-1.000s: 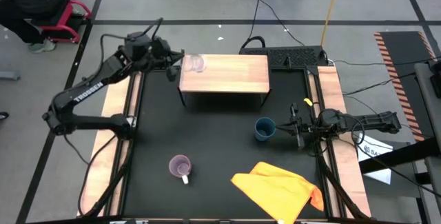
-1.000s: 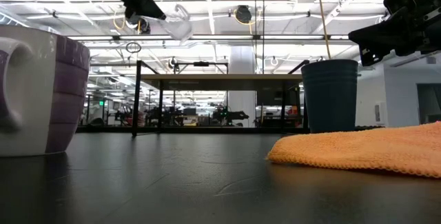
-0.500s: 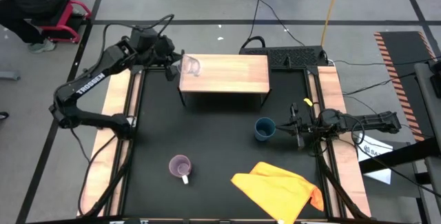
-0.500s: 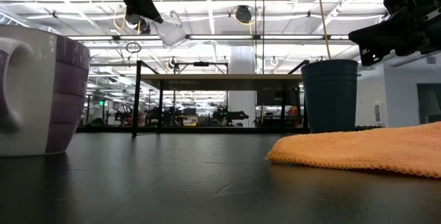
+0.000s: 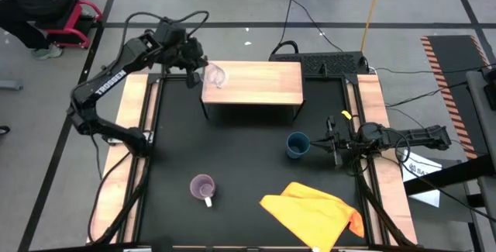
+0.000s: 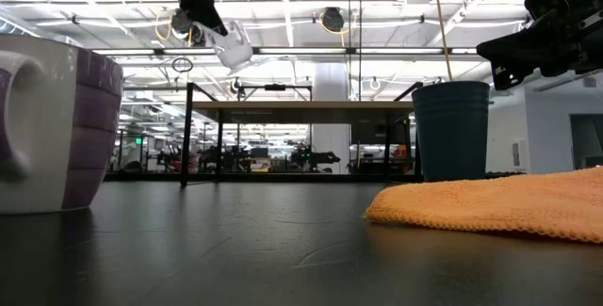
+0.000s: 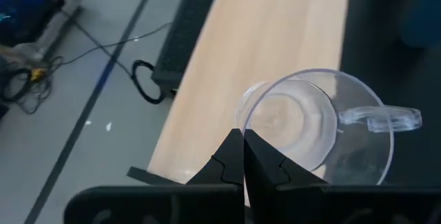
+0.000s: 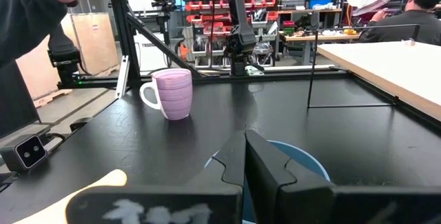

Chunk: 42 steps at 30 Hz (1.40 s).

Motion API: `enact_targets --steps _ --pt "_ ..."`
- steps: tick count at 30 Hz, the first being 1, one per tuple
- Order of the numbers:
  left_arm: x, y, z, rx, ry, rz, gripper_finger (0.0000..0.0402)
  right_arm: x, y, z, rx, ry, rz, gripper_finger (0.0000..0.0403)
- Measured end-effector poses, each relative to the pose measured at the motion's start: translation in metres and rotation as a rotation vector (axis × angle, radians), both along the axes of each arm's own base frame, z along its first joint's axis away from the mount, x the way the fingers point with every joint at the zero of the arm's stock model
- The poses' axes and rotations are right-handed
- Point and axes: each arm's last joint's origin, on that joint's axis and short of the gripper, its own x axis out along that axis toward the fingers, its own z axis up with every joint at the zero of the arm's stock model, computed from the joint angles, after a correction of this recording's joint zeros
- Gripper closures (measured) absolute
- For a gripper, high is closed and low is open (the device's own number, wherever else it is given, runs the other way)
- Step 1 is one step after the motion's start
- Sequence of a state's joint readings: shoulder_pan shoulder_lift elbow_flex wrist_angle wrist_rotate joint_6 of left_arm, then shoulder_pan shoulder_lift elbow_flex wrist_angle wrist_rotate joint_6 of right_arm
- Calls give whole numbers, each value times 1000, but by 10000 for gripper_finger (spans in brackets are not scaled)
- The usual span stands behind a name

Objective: Stack small to large cups/mugs on shelf
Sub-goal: Put the transparent mug on the shelf

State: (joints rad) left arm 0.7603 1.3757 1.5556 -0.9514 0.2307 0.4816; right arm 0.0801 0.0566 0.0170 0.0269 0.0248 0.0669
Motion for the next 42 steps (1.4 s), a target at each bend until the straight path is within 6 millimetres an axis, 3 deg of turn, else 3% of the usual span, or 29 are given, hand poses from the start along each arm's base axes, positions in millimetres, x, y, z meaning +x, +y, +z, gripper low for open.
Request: enact_targets --steps 6,16,23,34,42 --pt "7 5 7 -4 29 -73 402 0 0 0 0 0 0 403" --pt "21 16 -9 -13 148 -108 402 0 0 0 0 0 0 403" --pt "20 15 -16 15 239 -161 401 0 0 0 -7 0 0 403" --pt "19 12 -2 51 216 -214 401 0 0 0 -11 -1 0 403" --pt "36 26 6 41 186 -245 401 0 0 0 -11 -3 0 403"
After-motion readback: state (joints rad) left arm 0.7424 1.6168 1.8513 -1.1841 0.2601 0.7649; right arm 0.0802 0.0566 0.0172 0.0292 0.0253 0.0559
